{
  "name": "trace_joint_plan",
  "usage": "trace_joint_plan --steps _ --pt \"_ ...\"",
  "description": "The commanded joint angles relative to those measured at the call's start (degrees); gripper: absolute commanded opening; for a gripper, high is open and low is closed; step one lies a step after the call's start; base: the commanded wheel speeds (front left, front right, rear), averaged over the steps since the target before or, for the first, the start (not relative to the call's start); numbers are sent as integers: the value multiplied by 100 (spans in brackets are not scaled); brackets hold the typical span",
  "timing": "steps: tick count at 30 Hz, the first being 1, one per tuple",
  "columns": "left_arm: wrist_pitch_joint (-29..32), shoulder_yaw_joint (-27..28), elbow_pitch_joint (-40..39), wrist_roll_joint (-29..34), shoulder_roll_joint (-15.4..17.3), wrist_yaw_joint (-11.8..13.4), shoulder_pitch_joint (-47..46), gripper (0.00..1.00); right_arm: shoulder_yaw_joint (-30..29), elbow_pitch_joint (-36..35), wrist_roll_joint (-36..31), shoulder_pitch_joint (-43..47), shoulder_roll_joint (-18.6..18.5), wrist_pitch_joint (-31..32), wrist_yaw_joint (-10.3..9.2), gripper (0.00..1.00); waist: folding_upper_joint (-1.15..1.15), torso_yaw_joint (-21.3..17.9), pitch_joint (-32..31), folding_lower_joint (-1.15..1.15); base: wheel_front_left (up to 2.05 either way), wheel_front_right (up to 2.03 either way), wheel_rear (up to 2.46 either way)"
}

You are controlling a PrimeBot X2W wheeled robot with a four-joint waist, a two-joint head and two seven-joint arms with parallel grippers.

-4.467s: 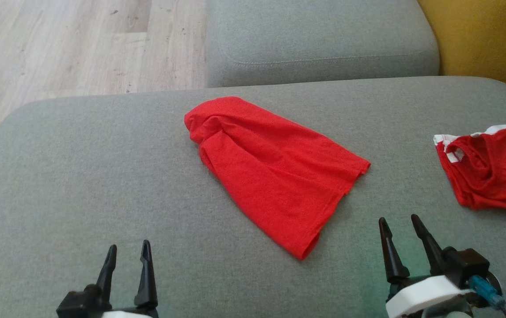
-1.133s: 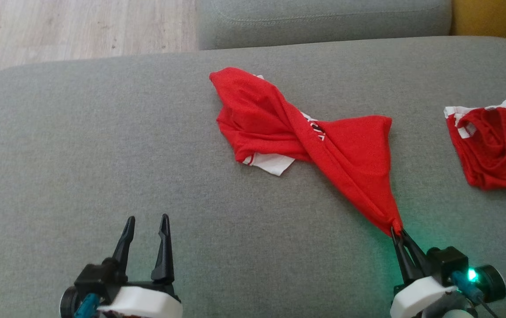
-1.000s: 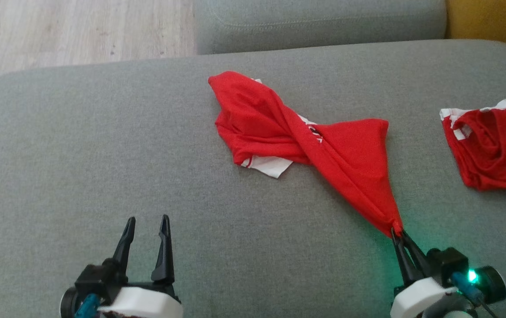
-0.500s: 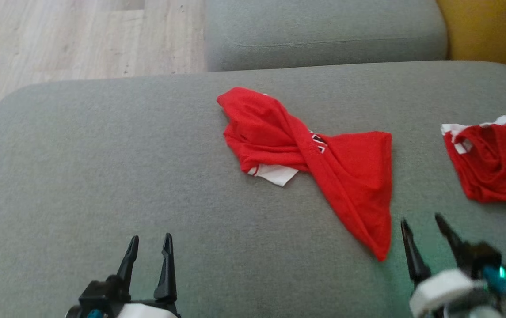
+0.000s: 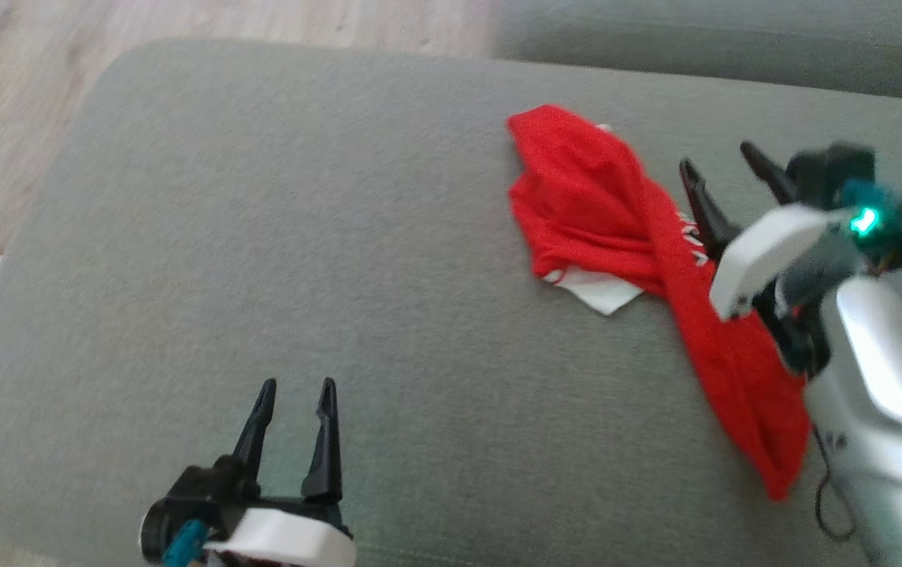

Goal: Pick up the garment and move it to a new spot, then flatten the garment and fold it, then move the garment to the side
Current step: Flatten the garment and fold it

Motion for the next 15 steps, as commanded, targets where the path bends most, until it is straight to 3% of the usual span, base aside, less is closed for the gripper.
trace_joint_plan --steps 1,8,15 --pt "-65 116 -142 63 -14 -38 -289 100 136 9 101 -341 -62 88 21 100 0 399 327 -1 0 0 0" --pt "-97 54 -88 145 -208 -158 -524 100 382 1293 317 -1408 -376 429 21 100 0 1012 694 -1 0 0 0" --pt "-115 78 -60 216 -306 -222 -582 100 713 2192 745 -1848 -470 759 21 100 0 1241 854 -1 0 0 0"
